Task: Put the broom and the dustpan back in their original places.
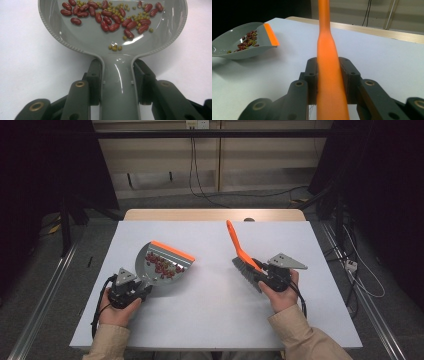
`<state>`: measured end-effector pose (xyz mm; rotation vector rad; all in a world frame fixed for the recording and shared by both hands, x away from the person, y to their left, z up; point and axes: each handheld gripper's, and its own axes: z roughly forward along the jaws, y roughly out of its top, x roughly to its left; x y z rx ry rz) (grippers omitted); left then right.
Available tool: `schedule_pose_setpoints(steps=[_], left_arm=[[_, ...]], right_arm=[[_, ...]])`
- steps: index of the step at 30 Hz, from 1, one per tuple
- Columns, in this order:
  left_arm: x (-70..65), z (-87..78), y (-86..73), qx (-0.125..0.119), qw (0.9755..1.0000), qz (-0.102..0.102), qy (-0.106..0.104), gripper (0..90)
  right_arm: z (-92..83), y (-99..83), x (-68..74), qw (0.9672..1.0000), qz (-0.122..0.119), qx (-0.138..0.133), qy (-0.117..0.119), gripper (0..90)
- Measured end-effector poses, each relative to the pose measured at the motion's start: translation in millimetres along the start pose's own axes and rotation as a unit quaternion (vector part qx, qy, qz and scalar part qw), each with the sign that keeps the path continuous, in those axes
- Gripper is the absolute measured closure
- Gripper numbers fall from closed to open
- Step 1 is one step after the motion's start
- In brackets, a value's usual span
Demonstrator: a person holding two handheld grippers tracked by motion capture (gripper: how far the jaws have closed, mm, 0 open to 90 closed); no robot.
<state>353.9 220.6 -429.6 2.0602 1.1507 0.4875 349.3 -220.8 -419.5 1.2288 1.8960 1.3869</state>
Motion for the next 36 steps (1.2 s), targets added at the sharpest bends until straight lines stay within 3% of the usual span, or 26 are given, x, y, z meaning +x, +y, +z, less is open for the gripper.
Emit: schedule_pose_setpoints(steps=[20,36], left_arm=[[12.1,12.9,0.1,0.019,0.9973,-0.043,0.056,63.0],[10.1,24.0,6.2,0.036,0.9952,-0.061,0.067,62.7]], right_arm=[[0.0,-5.6,-7.3,0.9999,0.007,0.006,-0.013,71.2],[3.4,-10.3,-11.9,0.9997,0.009,0.013,-0.019,71.2]])
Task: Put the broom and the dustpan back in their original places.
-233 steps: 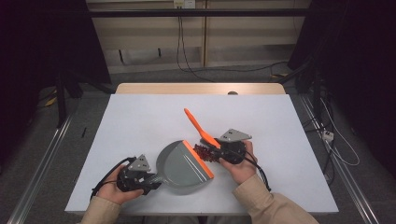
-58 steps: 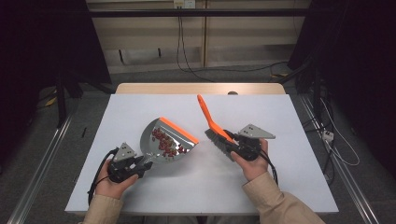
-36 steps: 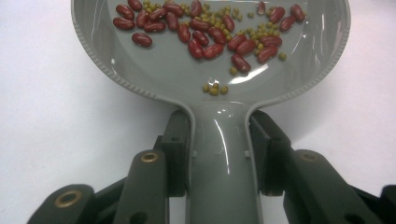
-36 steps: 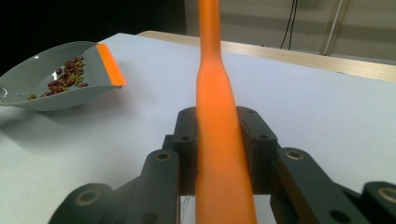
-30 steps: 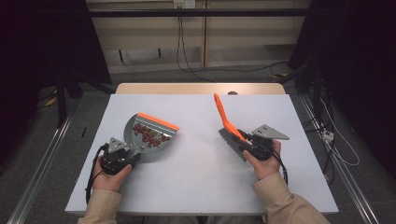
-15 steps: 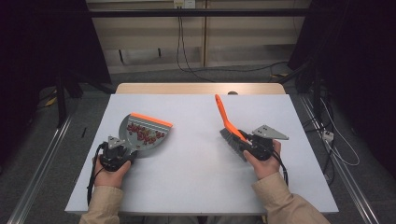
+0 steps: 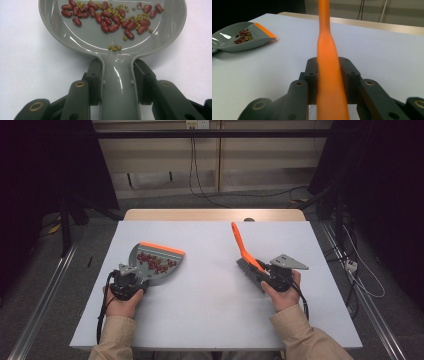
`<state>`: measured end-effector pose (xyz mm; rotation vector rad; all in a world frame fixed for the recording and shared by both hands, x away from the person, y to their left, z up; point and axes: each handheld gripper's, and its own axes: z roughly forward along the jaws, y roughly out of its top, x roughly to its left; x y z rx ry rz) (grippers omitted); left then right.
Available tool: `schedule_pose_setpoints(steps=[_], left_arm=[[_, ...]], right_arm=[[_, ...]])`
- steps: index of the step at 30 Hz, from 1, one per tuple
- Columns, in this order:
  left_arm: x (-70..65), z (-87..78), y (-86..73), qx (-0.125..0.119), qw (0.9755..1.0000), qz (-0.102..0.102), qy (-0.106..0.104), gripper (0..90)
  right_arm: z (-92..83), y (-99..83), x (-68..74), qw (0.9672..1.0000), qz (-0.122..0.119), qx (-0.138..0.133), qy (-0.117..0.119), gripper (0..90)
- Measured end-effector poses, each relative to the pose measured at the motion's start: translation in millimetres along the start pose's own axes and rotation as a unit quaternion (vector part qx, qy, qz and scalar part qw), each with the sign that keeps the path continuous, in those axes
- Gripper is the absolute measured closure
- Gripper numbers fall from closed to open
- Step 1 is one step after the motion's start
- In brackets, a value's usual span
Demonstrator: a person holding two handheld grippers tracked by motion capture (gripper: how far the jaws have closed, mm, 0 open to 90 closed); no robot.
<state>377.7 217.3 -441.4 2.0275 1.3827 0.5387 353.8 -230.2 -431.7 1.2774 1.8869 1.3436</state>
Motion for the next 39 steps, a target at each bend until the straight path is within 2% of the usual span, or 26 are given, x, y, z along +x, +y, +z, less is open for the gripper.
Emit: schedule_pose_setpoints(steps=[9,15,20,28,35,39], left_arm=[[-3.7,-3.4,2.3,-0.006,1.0,-0.004,-0.002,61.4],[-6.9,-3.8,1.4,-0.005,0.9998,-0.006,-0.02,60.1],[-10.0,-4.9,0.4,-0.004,0.9996,0.002,-0.026,58.8],[-15.9,-6.6,-0.6,-0.008,0.9993,0.006,-0.038,56.1],[-18.8,-8.7,-1.7,-0.011,0.9989,0.007,-0.046,54.7],[-21.9,-10.3,-1.7,-0.013,0.9985,0.008,-0.053,53.3]], right_arm=[[0.6,-6.2,-4.0,0.9999,0.013,0.005,-0.006,71.1],[-1.6,-11.1,-9.0,0.9994,0.031,0.005,-0.015,71.0],[-4.9,-13.5,-13.5,0.999,0.04,0.002,-0.022,71.0],[-12.5,-17.1,-20.5,0.9987,0.037,-0.002,-0.035,70.0],[-23.1,-20.2,-27.8,0.9979,0.029,0.014,-0.055,68.2],[-32.3,-23.4,-28.1,0.998,0.022,0.016,-0.057,67.3]])
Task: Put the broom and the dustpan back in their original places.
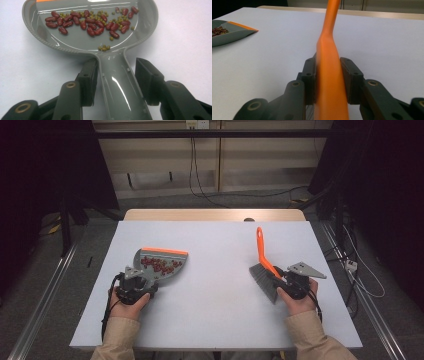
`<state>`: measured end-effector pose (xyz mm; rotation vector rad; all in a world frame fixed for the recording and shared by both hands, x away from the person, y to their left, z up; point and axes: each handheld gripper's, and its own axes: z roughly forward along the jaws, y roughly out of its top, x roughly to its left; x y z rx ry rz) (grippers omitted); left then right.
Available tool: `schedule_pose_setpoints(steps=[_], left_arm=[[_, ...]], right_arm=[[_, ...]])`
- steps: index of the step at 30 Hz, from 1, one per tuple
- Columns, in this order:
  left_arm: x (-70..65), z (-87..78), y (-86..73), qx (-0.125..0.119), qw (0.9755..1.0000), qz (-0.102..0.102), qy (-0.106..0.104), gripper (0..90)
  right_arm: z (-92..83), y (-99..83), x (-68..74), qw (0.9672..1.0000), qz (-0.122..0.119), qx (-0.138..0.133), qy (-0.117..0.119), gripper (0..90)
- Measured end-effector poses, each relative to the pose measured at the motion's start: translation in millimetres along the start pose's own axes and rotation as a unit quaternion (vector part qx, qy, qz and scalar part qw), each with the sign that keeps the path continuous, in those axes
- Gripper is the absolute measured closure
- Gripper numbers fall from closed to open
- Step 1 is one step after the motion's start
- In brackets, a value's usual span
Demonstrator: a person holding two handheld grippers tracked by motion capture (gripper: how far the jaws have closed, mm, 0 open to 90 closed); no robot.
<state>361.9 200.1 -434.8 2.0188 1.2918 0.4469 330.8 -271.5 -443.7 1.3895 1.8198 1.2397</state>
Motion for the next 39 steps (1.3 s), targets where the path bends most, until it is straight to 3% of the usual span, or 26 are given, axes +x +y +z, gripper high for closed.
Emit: schedule_pose_setpoints(steps=[3,8,10,12,18,22,25,30,39], left_arm=[[-1.9,-0.4,-0.2,-0.001,1.0,-0.001,-0.006,51.6],[-1.8,-3.3,-2.1,-0.015,0.9997,0.002,-0.017,41.8],[-1.0,-6.3,-3.0,-0.021,0.9996,0.004,-0.02,36.4],[0.1,-9.3,-3.7,-0.034,0.999,0.006,-0.029,31.7],[4.1,-13.1,-4.7,-0.066,0.9966,0.02,-0.044,20.6],[6.3,-16.1,-4.9,-0.091,0.9937,0.021,-0.062,16.8],[9.8,-18.7,-6.5,-0.102,0.9917,0.036,-0.069,14.7],[15.4,-21.7,-10.4,-0.11,0.9899,0.033,-0.083,12.0],[16.9,-23.2,-11.9,-0.117,0.9881,0.039,-0.092,10.1]], right_arm=[[-5.9,-2.2,-0.4,0.9999,-0.012,0.006,-0.003,65.1],[-11.6,-6.2,-3.6,0.9986,-0.044,0.024,-0.018,41.8],[-14.1,-7.6,-6.4,0.9981,-0.047,0.027,-0.029,37.4],[-16.8,-8.5,-9.3,0.999,-0.039,0.019,-0.009,38.4],[-20.1,-11.5,-6.0,0.9979,-0.059,0.02,0.017,32.3],[-21.9,-12.5,-5.2,0.9977,-0.06,0.014,0.028,27.3],[-24.8,-14.1,-5.2,0.9975,-0.061,0.013,0.033,24.2],[-29.3,-17.4,-5.5,0.9968,-0.063,0.01,0.048,20.4],[-32.8,-19.4,-4.7,0.9964,-0.062,0.004,0.058,19.8]])
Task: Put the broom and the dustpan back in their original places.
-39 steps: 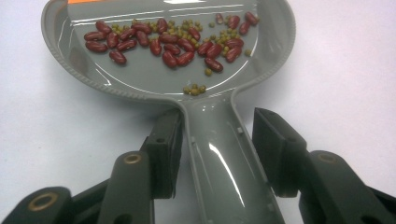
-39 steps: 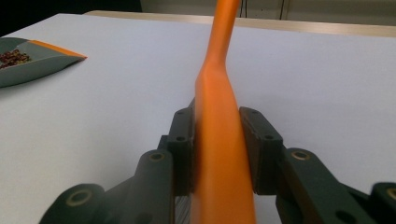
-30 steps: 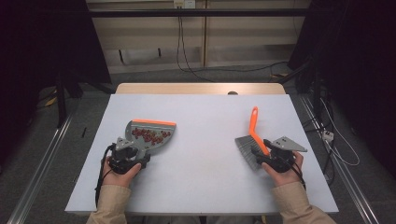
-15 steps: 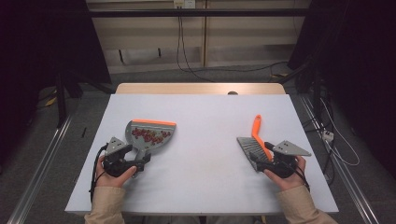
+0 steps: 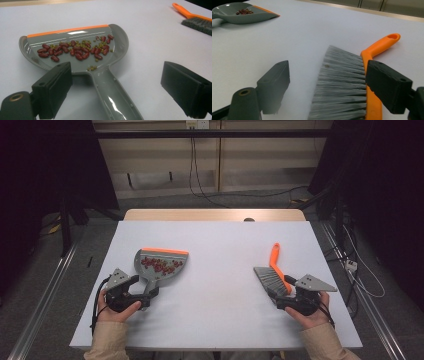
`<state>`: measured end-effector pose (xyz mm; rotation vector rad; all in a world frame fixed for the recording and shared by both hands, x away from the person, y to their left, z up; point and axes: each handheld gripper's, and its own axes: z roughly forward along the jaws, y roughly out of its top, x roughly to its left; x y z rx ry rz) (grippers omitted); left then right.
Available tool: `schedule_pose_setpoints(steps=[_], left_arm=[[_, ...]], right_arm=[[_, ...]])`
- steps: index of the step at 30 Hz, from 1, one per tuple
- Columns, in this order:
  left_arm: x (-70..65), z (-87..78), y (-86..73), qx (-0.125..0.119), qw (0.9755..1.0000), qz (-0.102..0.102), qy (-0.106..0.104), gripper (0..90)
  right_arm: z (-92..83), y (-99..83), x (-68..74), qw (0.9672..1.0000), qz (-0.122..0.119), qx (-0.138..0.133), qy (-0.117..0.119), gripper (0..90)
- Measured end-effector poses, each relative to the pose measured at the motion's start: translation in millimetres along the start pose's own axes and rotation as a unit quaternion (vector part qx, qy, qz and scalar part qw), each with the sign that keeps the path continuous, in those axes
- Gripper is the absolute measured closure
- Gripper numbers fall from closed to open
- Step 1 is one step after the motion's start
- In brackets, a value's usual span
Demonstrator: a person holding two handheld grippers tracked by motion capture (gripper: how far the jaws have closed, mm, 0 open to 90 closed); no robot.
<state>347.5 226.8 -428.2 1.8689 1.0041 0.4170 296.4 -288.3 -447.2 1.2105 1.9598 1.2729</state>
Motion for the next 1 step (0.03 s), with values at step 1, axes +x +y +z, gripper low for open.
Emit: schedule_pose_setpoints(steps=[1], left_arm=[[0.2,-0.6,0.0,0.0,1.0,0.0,0.001,10.1]], right_arm=[[0.3,0.1,0.2,1.0,-0.001,0.0,0.001,19.9]])
